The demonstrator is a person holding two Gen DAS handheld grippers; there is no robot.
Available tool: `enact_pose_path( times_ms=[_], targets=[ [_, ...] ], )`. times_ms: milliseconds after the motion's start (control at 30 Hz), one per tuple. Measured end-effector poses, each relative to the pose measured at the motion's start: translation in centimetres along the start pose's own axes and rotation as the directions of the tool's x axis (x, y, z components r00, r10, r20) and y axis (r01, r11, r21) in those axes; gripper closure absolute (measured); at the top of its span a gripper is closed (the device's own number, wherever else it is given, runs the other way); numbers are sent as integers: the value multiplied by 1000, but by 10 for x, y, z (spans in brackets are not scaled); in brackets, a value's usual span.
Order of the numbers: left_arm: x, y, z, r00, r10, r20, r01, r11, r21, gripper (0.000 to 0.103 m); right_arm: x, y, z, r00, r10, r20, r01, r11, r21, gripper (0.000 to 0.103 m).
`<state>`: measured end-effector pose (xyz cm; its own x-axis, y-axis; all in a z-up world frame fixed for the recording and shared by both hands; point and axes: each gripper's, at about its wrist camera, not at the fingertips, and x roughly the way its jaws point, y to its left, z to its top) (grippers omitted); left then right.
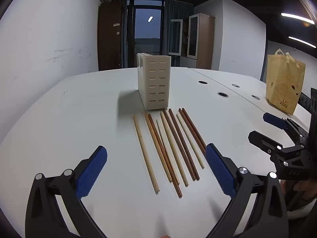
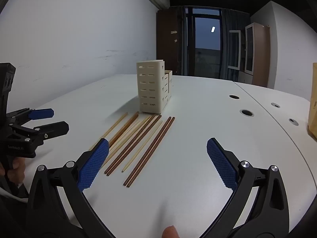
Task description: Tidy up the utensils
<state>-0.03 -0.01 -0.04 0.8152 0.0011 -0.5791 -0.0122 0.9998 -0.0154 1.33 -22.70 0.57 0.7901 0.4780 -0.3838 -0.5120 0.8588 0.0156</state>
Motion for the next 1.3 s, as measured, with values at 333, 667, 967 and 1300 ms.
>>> enact_pose_path(
  times_ms=[333, 667, 967, 1300],
  targets=[
    [-16, -5, 4, 998, -17, 65, 17, 1000, -13, 5, -13, 0, 1, 1000, -8, 29, 8, 1000, -7, 8],
    [-11, -5, 0, 996, -38, 81, 38, 999, 5, 5, -15, -8, -2, 1000, -1, 19, 0, 1000, 16, 8],
    [1, -4, 1, 996, -35, 84, 36, 999, -11, 5, -11, -12, -1, 1000, -6, 14, 6, 1000, 18, 8],
    [-2, -14, -3, 996, -1, 94, -2, 999, 35, 5, -13, -10, -3, 1000, 6, 6, -6, 1000, 20, 8]
  ],
)
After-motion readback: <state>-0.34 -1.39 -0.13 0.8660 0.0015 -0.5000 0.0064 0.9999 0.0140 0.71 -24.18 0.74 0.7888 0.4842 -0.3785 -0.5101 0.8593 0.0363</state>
